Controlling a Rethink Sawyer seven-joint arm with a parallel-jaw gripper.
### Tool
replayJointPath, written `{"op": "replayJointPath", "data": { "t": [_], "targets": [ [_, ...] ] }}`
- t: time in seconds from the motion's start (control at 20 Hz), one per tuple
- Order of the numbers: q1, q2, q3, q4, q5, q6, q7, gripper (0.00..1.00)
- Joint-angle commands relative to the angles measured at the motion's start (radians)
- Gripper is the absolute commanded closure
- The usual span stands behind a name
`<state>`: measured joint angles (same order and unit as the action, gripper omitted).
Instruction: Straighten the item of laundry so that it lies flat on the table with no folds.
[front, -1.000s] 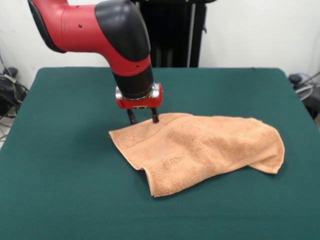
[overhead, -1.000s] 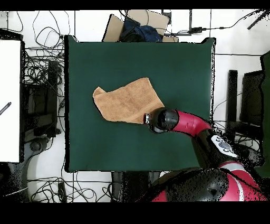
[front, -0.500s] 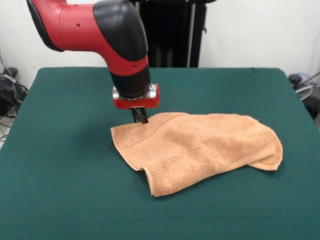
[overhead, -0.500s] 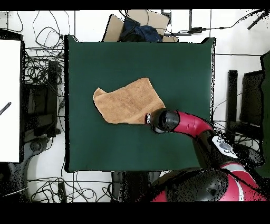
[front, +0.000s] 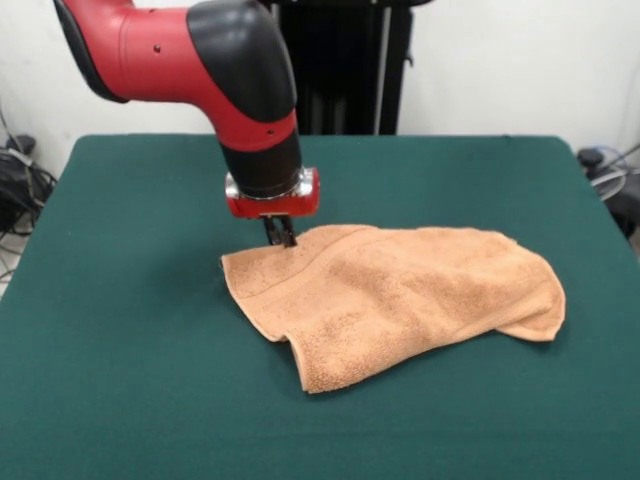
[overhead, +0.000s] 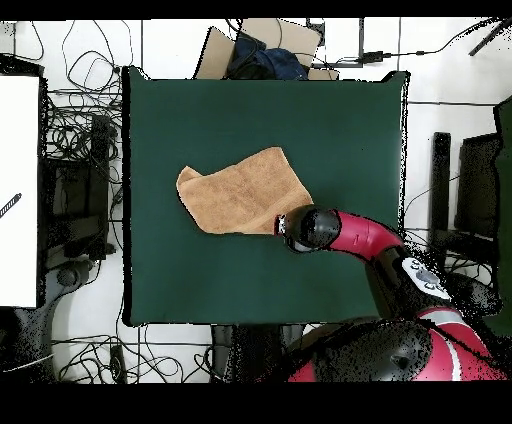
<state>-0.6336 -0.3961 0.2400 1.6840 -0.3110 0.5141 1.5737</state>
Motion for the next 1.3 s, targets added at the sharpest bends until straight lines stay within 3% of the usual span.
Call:
{"op": "replayJointPath", "data": {
  "t": [0.05, 0.3, 1.0, 1.3],
  "targets": [
    [0.009, 0.093, 0.056, 0.005, -0.018, -0.183, 0.114, 1.00],
    [0.004, 0.066, 0.067, 0.035, -0.007, -0.183, 0.123, 1.00],
    [-0.036, -0.168, 0.050, 0.281, 0.010, -0.177, 0.137, 1.00],
    [-0.043, -0.180, 0.055, 0.300, 0.020, -0.178, 0.129, 1.00]
  ]
}}
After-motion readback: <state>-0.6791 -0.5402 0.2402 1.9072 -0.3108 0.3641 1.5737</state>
